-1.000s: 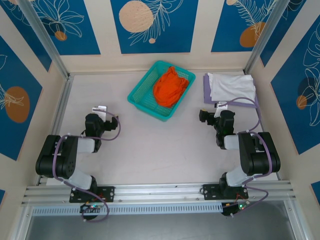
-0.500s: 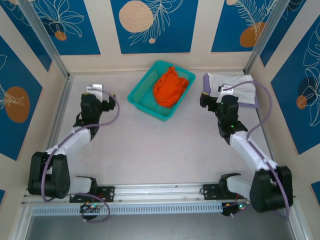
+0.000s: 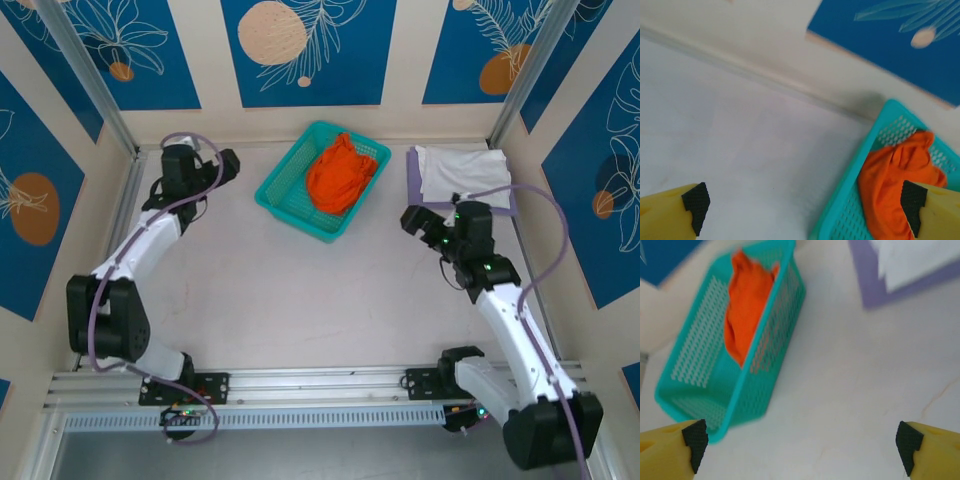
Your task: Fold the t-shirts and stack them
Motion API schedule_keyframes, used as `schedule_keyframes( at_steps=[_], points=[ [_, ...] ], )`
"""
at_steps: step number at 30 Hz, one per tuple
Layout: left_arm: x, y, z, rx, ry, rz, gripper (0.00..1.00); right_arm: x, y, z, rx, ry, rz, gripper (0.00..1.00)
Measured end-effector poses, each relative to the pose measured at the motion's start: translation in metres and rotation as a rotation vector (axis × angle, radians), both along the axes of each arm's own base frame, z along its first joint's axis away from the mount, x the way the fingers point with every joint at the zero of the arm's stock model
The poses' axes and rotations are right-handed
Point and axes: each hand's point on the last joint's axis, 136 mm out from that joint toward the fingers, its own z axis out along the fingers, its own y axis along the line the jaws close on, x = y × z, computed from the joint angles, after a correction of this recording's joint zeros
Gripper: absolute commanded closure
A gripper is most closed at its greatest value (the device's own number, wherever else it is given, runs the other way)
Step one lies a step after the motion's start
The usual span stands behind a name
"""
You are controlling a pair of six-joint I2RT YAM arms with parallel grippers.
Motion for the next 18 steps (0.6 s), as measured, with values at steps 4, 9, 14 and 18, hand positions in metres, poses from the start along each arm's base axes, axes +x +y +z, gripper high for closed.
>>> schedule_keyframes(
  at_steps=[4, 9, 14, 18],
  points=[
    [0.026, -0.081, -0.006, 0.047, 0.086, -0.167, 0.00, -0.028, 0.041, -0.033, 0.007, 0.176, 0.108, 0.13],
    [0.032, -0.186, -0.016, 0.107, 0.166, -0.360, 0.06, -0.057, 0.072, -0.040, 0.000, 0.274, 0.184, 0.22],
    [0.023, -0.217, -0.068, 0.143, 0.334, -0.389, 0.15, -0.063, 0.084, -0.031, -0.020, 0.319, 0.201, 0.38],
    [0.012, -0.202, -0.092, 0.175, 0.461, -0.339, 0.12, -0.035, 0.094, -0.016, -0.052, 0.310, 0.182, 0.49]
  ],
)
